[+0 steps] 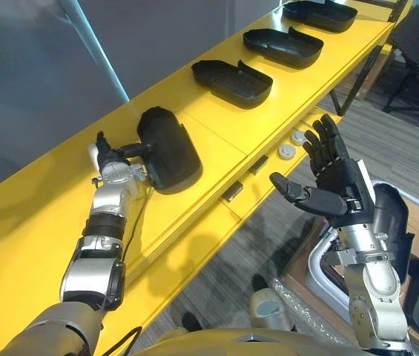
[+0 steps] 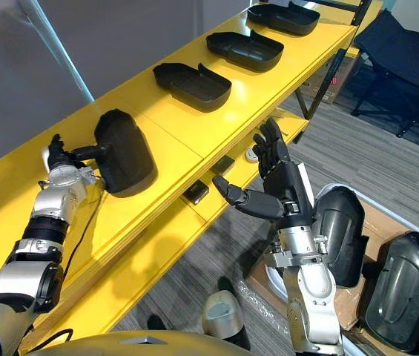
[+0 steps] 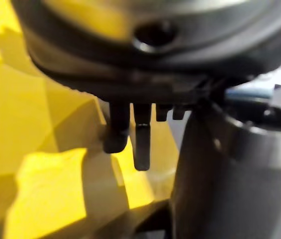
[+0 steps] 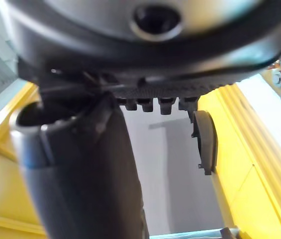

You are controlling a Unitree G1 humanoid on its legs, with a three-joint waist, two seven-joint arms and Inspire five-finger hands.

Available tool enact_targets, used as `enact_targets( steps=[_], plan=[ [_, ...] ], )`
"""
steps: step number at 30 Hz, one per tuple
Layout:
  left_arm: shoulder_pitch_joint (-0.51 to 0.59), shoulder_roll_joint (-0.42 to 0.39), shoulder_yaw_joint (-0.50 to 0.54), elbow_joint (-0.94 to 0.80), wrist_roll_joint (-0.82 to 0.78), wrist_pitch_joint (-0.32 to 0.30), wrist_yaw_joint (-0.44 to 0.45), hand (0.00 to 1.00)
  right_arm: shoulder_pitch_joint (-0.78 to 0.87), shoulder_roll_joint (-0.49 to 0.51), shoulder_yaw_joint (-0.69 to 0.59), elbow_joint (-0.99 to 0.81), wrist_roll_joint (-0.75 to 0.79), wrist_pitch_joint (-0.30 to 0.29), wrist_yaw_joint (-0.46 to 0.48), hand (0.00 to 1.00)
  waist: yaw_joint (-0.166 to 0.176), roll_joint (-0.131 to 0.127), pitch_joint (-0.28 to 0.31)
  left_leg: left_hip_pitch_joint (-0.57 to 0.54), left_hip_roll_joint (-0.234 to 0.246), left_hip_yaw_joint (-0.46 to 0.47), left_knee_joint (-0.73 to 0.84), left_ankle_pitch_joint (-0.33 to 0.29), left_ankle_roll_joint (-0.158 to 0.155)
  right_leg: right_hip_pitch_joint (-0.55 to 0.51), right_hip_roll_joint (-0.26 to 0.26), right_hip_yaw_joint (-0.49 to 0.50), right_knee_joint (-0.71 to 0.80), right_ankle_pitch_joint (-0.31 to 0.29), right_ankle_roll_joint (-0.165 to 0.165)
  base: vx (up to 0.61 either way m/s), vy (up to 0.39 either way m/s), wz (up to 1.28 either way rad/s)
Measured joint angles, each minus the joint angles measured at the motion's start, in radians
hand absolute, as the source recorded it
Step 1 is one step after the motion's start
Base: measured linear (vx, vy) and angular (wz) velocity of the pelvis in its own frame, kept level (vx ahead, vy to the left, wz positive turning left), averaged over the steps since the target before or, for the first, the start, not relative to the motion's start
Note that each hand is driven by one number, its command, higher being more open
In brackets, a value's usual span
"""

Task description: Walk over and take three plastic housings, then place them on the shelf

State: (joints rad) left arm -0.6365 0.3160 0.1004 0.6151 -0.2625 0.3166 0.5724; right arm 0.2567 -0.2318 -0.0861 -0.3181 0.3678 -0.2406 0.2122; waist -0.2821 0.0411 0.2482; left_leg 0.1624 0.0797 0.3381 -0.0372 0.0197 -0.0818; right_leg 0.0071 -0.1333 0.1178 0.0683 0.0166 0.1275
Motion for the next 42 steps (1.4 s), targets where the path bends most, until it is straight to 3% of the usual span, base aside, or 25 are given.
enact_targets(
  steps=[6,11,14,21,28,29,36,42],
  plan=[
    [0.01,0.001,0.037,-0.034,-0.089,-0.138,-0.001,1.0,0.005,0.018,0.019,0.0,-0.003,-0.027,0.055,1.0,-0.001,-0.007,0.007,-0.001,-0.001,-0.002,0.001,-0.001,0.005,0.011,0.0,-0.002,-0.002,0.002,0.002,0.05,-0.004,0.01],
    [0.094,-0.039,0.058,-0.281,-0.085,-0.234,-0.029,1.0,0.006,0.042,0.046,0.0,-0.007,-0.076,0.066,1.0,0.005,-0.012,0.011,-0.001,-0.002,-0.033,0.004,-0.002,0.006,0.035,-0.006,-0.038,-0.007,0.0,0.004,0.01,-0.007,0.18],
    [0.193,-0.078,0.058,-0.482,-0.087,-0.277,-0.102,1.0,0.006,0.042,0.068,0.0,-0.05,-0.097,0.023,1.0,0.034,-0.01,0.01,-0.001,0.001,-0.068,0.012,-0.003,0.006,0.065,-0.009,-0.077,-0.018,-0.006,0.0,0.0,-0.022,0.36],
    [0.577,-0.222,0.057,-0.911,-0.189,-0.389,-0.264,1.0,-0.013,0.064,0.073,0.0,-0.135,-0.118,-0.126,1.0,0.121,0.011,-0.006,-0.022,-0.002,-0.14,0.013,0.001,0.004,0.087,-0.019,-0.154,-0.027,-0.02,-0.003,0.01,-0.021,0.3],
    [0.851,-0.291,0.056,-1.118,-0.198,-0.528,-0.467,1.0,-0.026,0.114,0.047,0.0,-0.154,-0.108,-0.133,1.0,0.186,0.013,-0.053,-0.048,-0.005,-0.207,0.013,0.007,0.001,0.12,-0.022,-0.227,-0.056,-0.02,-0.003,0.04,-0.016,0.28],
    [0.99,-0.317,0.095,-1.124,-0.161,-0.627,-0.567,1.0,0.008,0.119,-0.067,0.0,-0.038,-0.097,-0.072,1.0,0.228,-0.049,-0.124,-0.04,-0.006,-0.235,-0.045,0.05,0.0,0.131,-0.021,-0.272,-0.07,-0.02,-0.004,0.01,-0.008,0.13],
    [0.99,-0.317,0.083,-1.124,-0.161,-0.627,-0.57,1.0,0.033,0.128,-0.067,0.0,-0.037,-0.097,-0.072,1.0,0.226,-0.05,-0.124,-0.045,-0.006,-0.236,-0.045,0.05,0.0,0.126,-0.021,-0.272,-0.067,-0.021,-0.005,0.0,0.0,0.0],
    [0.997,-0.306,-0.013,-1.123,-0.16,-0.59,-0.652,1.0,0.086,0.152,-0.066,0.0,-0.041,-0.097,-0.134,1.0,0.221,-0.055,-0.111,-0.079,-0.005,-0.239,-0.038,0.053,-0.002,0.097,-0.022,-0.271,-0.048,-0.024,-0.01,-0.02,0.0,0.02]
  ],
)
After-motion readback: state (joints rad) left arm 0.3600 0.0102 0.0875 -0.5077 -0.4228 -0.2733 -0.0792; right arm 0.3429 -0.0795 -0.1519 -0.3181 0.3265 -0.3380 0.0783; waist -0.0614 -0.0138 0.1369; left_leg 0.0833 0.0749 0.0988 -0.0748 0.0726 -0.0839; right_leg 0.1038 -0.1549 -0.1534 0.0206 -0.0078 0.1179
